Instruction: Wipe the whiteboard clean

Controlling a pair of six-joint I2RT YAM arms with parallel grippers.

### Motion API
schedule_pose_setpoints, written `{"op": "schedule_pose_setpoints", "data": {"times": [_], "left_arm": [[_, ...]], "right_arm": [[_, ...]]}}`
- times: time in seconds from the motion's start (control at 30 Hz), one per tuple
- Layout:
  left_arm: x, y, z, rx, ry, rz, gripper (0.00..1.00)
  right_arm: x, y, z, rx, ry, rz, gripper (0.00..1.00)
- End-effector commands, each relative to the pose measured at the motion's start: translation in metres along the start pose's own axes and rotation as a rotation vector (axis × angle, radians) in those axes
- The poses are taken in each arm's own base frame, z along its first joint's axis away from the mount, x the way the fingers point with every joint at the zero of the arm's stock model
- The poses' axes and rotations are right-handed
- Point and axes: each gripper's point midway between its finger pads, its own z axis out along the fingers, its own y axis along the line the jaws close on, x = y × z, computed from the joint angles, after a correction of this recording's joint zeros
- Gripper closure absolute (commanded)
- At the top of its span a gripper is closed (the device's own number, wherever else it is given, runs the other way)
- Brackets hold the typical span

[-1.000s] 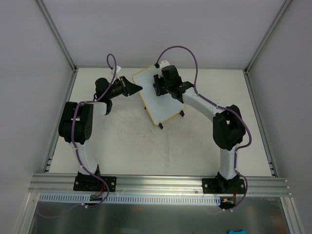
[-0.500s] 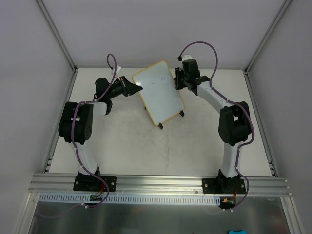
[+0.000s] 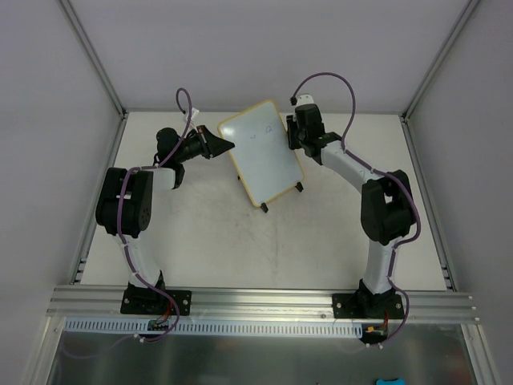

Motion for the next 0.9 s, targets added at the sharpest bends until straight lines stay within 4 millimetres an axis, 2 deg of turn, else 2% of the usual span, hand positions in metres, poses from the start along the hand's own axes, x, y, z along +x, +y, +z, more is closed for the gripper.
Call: {"op": "schedule_pose_setpoints", "data": {"times": [0.0, 0.17, 0.27, 0.43, 0.5, 0.53, 0.67, 0.87], "left_arm": [[-0.005, -0.032, 0.001, 0.107, 0.022, 0.163, 1.00], [-0.006, -0.034, 0.001, 0.110, 0.021, 0.168, 1.00], [-0.006, -0.034, 0.001, 0.109, 0.022, 0.165, 1.00], [-0.007, -0.035, 0.001, 0.109, 0.020, 0.168, 1.00], [-0.008, -0.035, 0.001, 0.110, 0.019, 0.169, 1.00], [-0.007, -0.035, 0.001, 0.111, 0.020, 0.169, 1.00], [-0.008, -0.035, 0.001, 0.110, 0.019, 0.171, 1.00], [-0.007, -0.035, 0.001, 0.110, 0.021, 0.169, 1.00]], "right_arm": [[-0.018, -0.003, -0.019, 0.070, -0.058, 0.019, 1.00], [-0.028, -0.032, -0.027, 0.202, -0.095, 0.073, 1.00], [-0.035, -0.033, -0.035, 0.203, -0.122, 0.079, 1.00], [-0.035, -0.017, -0.042, 0.106, -0.141, 0.066, 1.00], [-0.035, -0.007, -0.044, 0.074, -0.139, 0.055, 1.00], [-0.043, -0.003, -0.044, 0.061, -0.170, 0.056, 1.00], [-0.040, 0.015, -0.046, -0.003, -0.172, 0.040, 1.00], [-0.035, 0.036, -0.035, -0.081, -0.147, 0.041, 1.00]]}}
